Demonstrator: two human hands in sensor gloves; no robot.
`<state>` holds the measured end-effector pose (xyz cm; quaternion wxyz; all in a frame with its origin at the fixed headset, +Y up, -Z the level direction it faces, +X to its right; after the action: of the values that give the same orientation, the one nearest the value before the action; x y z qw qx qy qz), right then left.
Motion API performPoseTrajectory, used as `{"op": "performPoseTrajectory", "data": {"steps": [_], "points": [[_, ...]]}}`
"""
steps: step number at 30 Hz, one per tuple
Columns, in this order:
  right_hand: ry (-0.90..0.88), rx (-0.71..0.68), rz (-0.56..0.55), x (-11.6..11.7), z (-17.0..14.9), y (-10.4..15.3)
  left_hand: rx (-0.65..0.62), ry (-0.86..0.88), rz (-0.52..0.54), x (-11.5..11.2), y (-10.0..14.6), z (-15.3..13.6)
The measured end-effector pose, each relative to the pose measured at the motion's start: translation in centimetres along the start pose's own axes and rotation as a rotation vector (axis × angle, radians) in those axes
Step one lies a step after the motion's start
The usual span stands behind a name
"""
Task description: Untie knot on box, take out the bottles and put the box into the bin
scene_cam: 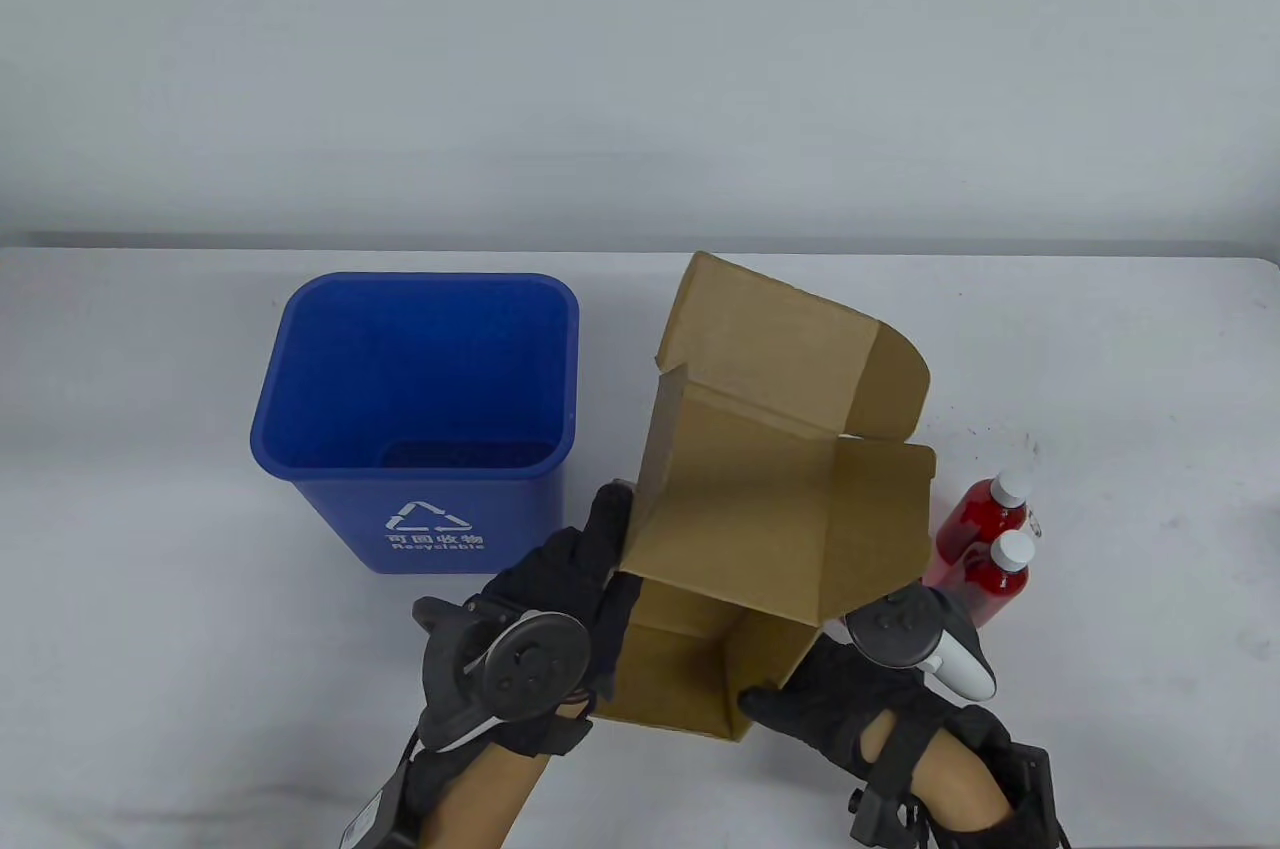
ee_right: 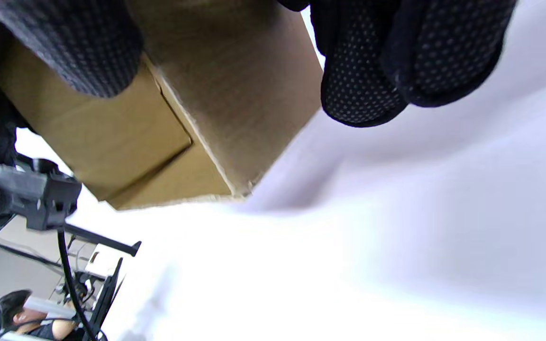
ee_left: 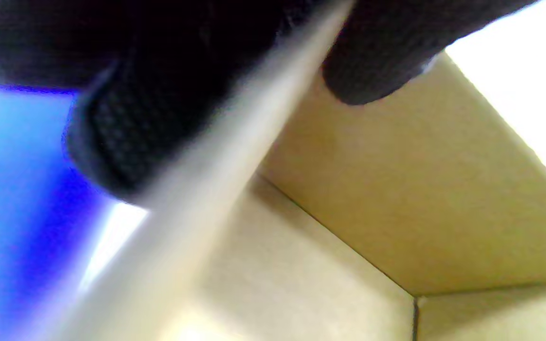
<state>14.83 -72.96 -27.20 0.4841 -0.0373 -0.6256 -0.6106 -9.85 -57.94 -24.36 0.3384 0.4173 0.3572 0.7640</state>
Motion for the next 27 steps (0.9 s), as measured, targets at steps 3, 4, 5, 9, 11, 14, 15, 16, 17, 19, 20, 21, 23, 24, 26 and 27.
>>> {"op": "performPoseTrajectory", "data": {"steps": [3,4,5,9,11,14,15,16,17,19,20,21,23,24,26,27], "points": [[0.016,-0.019,0.050,0.6,0.4,-0.1,-0.003,-0.037,0.059,1.9,-0.3,1.0],[0.022,-0.020,0.059,0.8,0.5,-0.2,-0.004,-0.044,0.086,2.5,-0.5,1.2],[0.025,-0.016,0.059,0.9,0.5,-0.2,0.004,-0.053,0.102,3.0,-0.6,1.3],[0.020,0.025,0.065,1.1,-0.5,-0.7,0.027,-0.060,0.162,5.5,-1.2,1.4],[0.020,0.044,0.069,1.2,-0.8,-0.9,0.039,-0.063,0.213,6.8,-1.3,1.5],[0.031,0.060,0.076,1.4,-1.1,-1.0,0.061,-0.054,0.290,9.1,-1.6,1.5],[0.033,0.062,0.079,1.5,-1.2,-1.1,0.062,-0.046,0.321,10.1,-1.7,1.6],[0.034,0.063,0.081,1.6,-1.2,-1.1,0.073,-0.045,0.338,10.6,-1.8,1.6],[0.039,0.066,0.083,1.6,-1.2,-1.1,0.090,-0.034,0.360,11.4,-1.9,1.5],[0.050,0.074,0.087,1.8,-1.3,-1.2,0.109,-0.013,0.391,12.5,-2.1,1.5],[0.058,0.081,0.092,1.9,-1.3,-1.3,0.120,-0.009,0.401,13.0,-2.3,1.5],[0.060,0.084,0.095,1.9,-1.4,-1.3,0.125,-0.009,0.405,13.2,-2.4,1.4],[0.060,0.088,0.099,2.0,-1.4,-1.3,0.139,-0.015,0.411,13.7,-2.7,1.3],[0.063,0.090,0.101,2.0,-1.4,-1.3,0.160,-0.009,0.387,13.8,-3.0,1.0],[0.064,0.091,0.101,2.1,-1.4,-1.3,0.188,0.008,0.377,14.0,-3.5,0.4],[0.066,0.090,0.104,2.1,-1.4,-1.3,0.211,0.006,0.360,14.0,-3.7,0.2]]}}
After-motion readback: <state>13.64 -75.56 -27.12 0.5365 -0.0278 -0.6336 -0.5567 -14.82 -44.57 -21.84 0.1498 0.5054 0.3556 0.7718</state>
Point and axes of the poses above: the tracker on the back of each hand, its own z axis roughly to the thumb side, its own y axis roughly from the fingertips to the wrist, x = y × z, the point moved 3 cm from there along -y, roughly from the wrist to the fingertips
